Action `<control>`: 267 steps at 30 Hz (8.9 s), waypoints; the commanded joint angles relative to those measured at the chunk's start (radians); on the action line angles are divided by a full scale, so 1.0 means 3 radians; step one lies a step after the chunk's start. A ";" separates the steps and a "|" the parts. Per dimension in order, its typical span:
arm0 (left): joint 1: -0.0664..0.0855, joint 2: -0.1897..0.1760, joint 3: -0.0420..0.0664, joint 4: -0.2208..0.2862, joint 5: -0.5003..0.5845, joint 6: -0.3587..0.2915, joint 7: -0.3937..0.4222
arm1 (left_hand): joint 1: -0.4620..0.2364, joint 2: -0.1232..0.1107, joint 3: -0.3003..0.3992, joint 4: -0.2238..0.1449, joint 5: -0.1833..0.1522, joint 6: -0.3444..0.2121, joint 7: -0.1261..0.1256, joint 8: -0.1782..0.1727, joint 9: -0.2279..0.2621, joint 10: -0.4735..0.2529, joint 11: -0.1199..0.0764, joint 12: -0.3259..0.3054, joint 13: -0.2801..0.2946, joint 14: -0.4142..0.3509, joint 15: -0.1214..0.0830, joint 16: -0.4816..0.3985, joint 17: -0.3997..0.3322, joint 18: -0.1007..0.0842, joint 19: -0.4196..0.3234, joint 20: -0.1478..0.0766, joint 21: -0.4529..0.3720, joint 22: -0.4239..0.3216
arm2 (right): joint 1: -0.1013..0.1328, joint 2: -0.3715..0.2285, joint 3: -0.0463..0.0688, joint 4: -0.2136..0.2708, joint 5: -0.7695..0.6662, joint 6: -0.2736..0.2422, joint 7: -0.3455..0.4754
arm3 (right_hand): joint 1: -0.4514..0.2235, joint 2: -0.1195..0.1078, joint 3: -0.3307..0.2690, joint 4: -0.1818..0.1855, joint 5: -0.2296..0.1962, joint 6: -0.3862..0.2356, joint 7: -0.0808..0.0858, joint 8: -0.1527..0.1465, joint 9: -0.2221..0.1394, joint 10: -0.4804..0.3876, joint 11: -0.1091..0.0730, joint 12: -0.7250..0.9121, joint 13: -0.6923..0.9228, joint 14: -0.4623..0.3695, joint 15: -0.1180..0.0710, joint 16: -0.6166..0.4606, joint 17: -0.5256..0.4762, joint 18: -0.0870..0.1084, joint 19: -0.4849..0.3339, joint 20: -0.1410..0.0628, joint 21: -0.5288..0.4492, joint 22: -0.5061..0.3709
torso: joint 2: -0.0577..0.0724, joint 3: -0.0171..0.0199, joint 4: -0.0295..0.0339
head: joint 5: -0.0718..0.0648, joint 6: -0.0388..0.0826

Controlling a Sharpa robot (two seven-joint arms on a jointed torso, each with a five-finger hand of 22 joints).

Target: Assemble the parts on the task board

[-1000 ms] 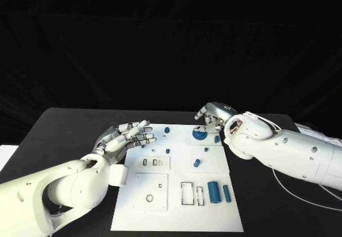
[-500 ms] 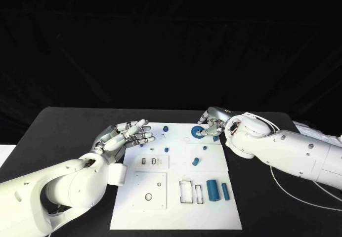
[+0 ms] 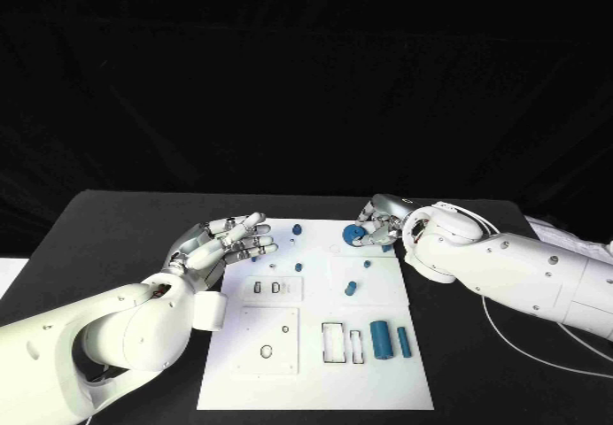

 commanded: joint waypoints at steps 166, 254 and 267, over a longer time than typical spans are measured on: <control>-0.0024 0.0049 -0.0006 -0.0263 -0.0010 0.0236 -0.0090 | 0.0055 0.0070 0.0038 -0.0091 0.0000 -0.0017 0.0006 -0.0027 0.0000 0.0015 0.0021 -0.0060 0.0003 0.0018 0.0020 -0.0061 0.0028 0.0068 0.0017 0.0003 -0.0033 -0.0023 | -0.0324 -0.0371 -0.0023 -0.0314 0.0851 -0.0323 0.1610 | 0.0376 0.0388 -0.0019 -0.0387 -0.0154 0.0174 0.0003 0.0024 0.0011 0.0024 -0.0001 -0.0015 0.0261 0.0313 0.0037 0.0081 0.0712 -0.0069 0.0017 0.0036 0.0085 0.0133 | -0.0039 0.0060 -0.0100 | -0.0040 -0.0042; -0.0040 0.0140 -0.0013 -0.0482 0.0008 0.0266 -0.0077 | 0.0055 0.0075 0.0047 -0.0104 -0.0002 -0.0014 0.0005 -0.0030 0.0001 0.0022 0.0021 -0.0068 0.0004 0.0024 0.0019 -0.0071 0.0035 0.0068 0.0022 0.0002 -0.0035 -0.0027 | -0.0603 0.0691 -0.0145 0.0438 -0.0279 -0.0449 -0.0008 | 0.0083 0.0480 0.0187 -0.0351 -0.0090 0.0512 -0.0143 0.0088 0.0054 0.0046 -0.0125 -0.0053 0.0258 0.0306 -0.0076 0.0063 0.0680 -0.0064 0.0002 -0.0074 0.0067 0.0100 | -0.0183 -0.0039 -0.0018 | 0.0184 -0.0282; -0.0040 0.0141 -0.0013 -0.0480 0.0008 0.0270 -0.0084 | 0.0055 0.0075 0.0047 -0.0104 -0.0002 -0.0014 0.0005 -0.0030 0.0001 0.0022 0.0021 -0.0068 0.0004 0.0024 0.0019 -0.0071 0.0035 0.0068 0.0022 0.0002 -0.0035 -0.0027 | -0.0603 0.0697 -0.0156 0.0437 -0.0349 -0.0334 -0.0042 | 0.0033 0.0271 0.0156 -0.0399 -0.0113 0.0368 -0.0070 -0.0010 0.0019 -0.0051 -0.0068 -0.0239 0.0147 0.0292 -0.0032 0.0032 0.0620 -0.0050 -0.0050 -0.0042 0.0014 0.0013 | -0.0183 -0.0041 -0.0017 | 0.0185 -0.0293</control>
